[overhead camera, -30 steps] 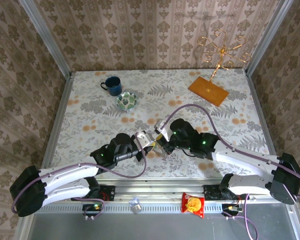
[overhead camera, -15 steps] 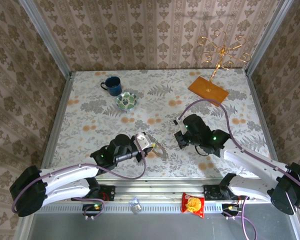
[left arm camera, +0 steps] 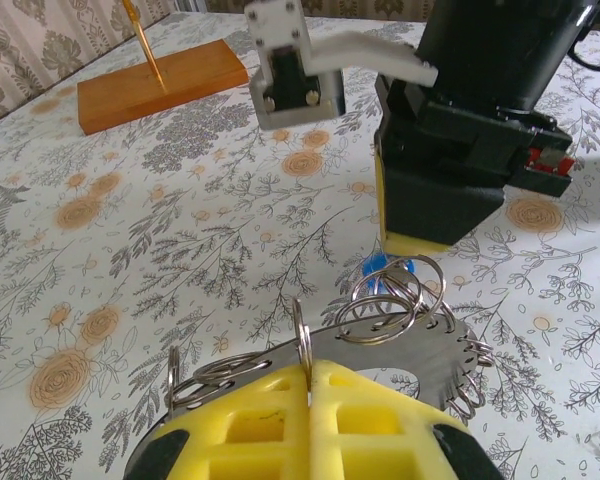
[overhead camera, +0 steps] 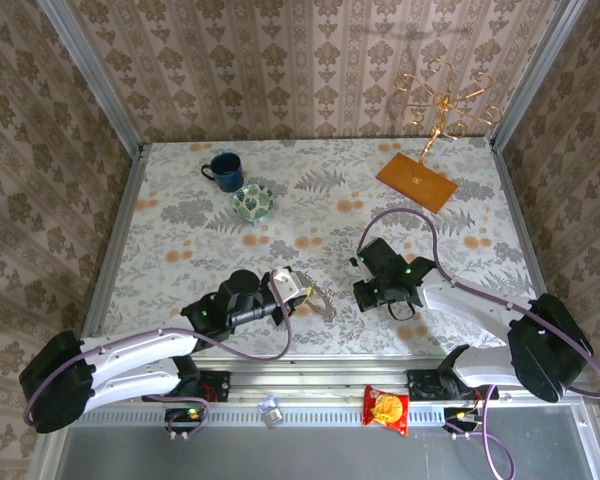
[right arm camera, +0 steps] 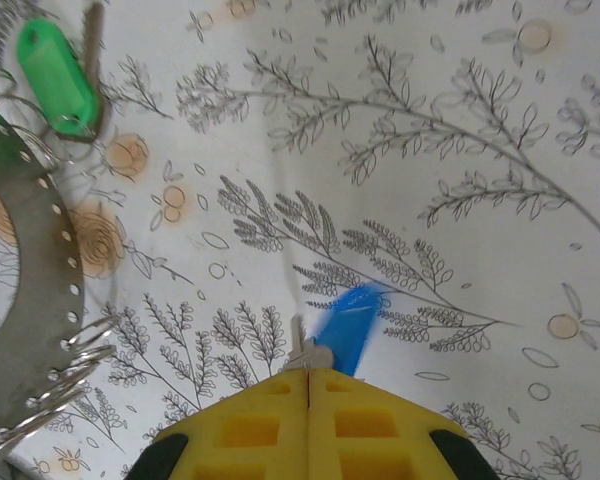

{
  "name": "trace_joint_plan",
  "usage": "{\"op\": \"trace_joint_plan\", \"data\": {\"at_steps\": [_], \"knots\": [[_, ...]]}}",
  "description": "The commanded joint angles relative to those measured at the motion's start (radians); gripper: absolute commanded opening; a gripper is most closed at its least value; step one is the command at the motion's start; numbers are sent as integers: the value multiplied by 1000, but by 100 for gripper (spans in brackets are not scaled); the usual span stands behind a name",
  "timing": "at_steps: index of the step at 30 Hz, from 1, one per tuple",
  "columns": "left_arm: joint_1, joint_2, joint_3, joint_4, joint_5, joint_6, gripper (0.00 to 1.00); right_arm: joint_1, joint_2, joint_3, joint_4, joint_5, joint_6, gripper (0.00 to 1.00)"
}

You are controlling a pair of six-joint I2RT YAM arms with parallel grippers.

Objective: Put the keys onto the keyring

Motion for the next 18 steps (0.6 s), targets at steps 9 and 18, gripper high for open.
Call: {"op": "trace_joint_plan", "data": {"at_steps": [9, 18], "knots": [[-5, -17, -21, 43, 11, 15, 0, -19, 38, 15, -5, -20, 16, 31], [-5, -23, -33, 60, 10, 20, 0, -26, -192, 42, 249, -206, -365, 40]]}}
